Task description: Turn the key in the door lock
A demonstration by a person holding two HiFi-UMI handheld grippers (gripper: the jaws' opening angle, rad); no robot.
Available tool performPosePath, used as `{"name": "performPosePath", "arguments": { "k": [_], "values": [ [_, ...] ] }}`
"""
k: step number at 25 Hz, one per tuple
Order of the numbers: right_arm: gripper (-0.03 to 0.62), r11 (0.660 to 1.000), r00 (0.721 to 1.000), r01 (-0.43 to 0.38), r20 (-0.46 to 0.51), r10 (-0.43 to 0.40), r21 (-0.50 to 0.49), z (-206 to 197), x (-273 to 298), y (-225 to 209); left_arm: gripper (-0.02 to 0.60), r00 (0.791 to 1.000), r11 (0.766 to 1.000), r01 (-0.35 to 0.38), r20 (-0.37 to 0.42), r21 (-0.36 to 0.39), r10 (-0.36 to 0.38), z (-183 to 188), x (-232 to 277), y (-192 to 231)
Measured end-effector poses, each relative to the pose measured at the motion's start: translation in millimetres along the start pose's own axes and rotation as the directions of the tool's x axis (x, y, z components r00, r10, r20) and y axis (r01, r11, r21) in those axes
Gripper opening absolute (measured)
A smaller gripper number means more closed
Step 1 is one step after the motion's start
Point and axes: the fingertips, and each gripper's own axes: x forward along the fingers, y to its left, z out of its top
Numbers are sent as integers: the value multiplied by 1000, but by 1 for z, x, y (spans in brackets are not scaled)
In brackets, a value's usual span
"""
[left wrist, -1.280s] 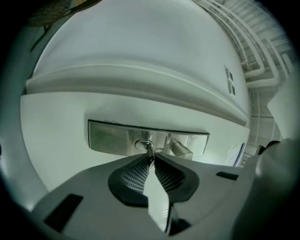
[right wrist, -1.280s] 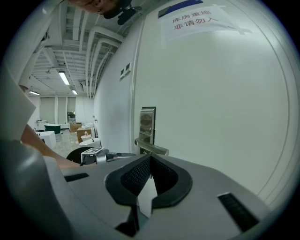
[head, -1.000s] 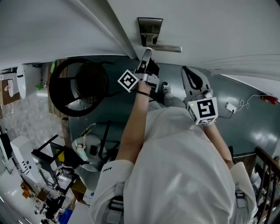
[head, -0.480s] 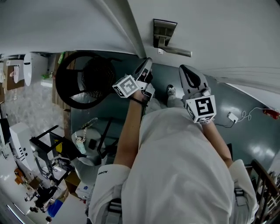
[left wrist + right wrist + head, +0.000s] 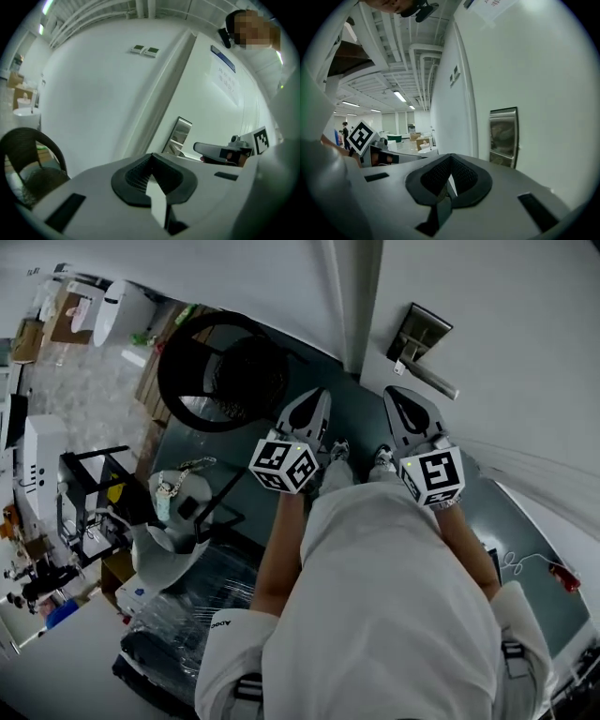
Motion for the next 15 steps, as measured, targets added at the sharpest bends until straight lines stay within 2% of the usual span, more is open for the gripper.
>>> {"name": "performPosePath", "arguments": {
  "k": [2, 4, 6, 9, 11, 15],
  "values": [
    [-8, 997, 997, -73, 6, 73, -9, 2, 8, 15, 8, 994, 994, -106, 41, 33, 105, 4, -25, 9],
    [-8, 990, 990, -139, 12, 139, -15, 2, 14, 32, 8, 972, 973, -219, 102, 74, 211, 10, -52, 15],
    [-8, 979, 979, -205, 19, 205, -16, 5, 18, 46, 8, 927, 926, -355, 182, 132, 330, 21, -78, 17],
    [-8, 955, 955, -295, 19, 295, -23, 8, 24, 64, 8, 839, 827, -525, 279, 198, 466, 32, -111, 14],
    [-8, 939, 940, -342, 15, 342, -31, 6, 27, 76, 8, 804, 787, -580, 298, 208, 514, 29, -126, 13],
    [-8, 908, 908, -418, 6, 418, -40, 6, 31, 102, 8, 766, 749, -634, 288, 191, 575, 17, -147, 16]
  ]
}}
